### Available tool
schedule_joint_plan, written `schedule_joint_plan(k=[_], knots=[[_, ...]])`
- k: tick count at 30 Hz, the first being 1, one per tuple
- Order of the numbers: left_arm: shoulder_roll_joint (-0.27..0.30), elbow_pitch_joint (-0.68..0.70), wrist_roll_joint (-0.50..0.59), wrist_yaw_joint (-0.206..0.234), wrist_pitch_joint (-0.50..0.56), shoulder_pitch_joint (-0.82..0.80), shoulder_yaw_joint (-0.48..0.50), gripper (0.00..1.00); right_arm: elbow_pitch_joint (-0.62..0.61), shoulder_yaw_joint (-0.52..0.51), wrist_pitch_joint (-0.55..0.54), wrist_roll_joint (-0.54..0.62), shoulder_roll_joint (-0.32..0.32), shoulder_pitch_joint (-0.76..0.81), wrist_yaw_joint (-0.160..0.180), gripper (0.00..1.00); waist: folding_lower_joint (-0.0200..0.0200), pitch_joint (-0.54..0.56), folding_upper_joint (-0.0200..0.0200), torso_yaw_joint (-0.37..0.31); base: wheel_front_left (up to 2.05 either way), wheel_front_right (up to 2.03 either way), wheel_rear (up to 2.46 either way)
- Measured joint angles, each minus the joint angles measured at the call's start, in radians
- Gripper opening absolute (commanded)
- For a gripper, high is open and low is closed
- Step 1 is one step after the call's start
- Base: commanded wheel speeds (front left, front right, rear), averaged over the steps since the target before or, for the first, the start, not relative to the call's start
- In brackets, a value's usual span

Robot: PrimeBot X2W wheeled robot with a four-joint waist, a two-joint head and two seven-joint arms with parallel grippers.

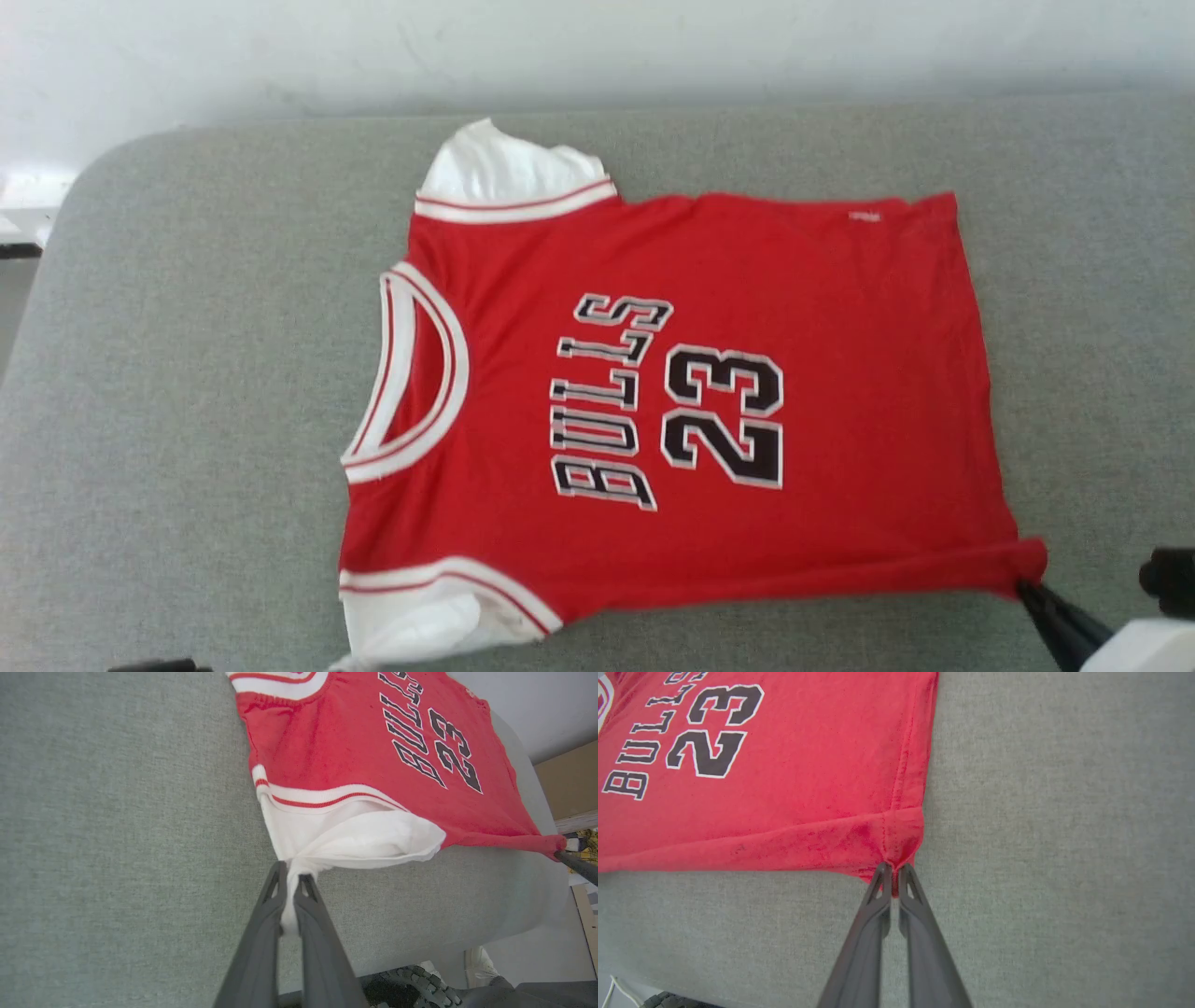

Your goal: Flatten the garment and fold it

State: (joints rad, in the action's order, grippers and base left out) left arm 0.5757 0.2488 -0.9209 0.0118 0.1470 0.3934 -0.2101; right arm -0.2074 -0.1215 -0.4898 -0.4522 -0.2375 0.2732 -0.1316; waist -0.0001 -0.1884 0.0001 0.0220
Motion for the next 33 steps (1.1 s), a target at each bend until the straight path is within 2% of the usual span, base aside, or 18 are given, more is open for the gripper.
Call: schedule_joint_plan(k=[11, 19, 27, 33], knots=[[0.015, 0.094, -0.081, 0.051, 0.049, 0.147, 0.022, 0.0, -0.054, -0.032, -0.156, -0.079, -0.009, 0.142, 0.0, 0.0, 0.0, 0.067, 0.0, 0.002, 0.0, 0.0, 0.0], [0.02, 0.165, -0.07, 0.049, -0.01, 0.163, 0.071, 0.0, -0.102, -0.058, -0.132, -0.078, -0.005, 0.154, 0.0, 0.0, 0.0001, 0.072, 0.0, 0.013, 0.0, 0.0, 0.0], [0.034, 0.174, 0.028, -0.012, -0.068, -0.07, 0.069, 0.0, -0.11, -0.046, -0.027, -0.019, -0.035, 0.021, 0.0, 0.0, 0.0002, 0.036, 0.0, 0.018, 0.0, 0.0, 0.0], [0.047, 0.082, 0.064, -0.064, -0.048, -0.283, 0.027, 0.0, -0.054, 0.02, -0.011, 0.017, -0.069, -0.145, 0.0, 0.0, 0.0003, -0.023, 0.0, 0.009, 0.0, 0.0, 0.0]])
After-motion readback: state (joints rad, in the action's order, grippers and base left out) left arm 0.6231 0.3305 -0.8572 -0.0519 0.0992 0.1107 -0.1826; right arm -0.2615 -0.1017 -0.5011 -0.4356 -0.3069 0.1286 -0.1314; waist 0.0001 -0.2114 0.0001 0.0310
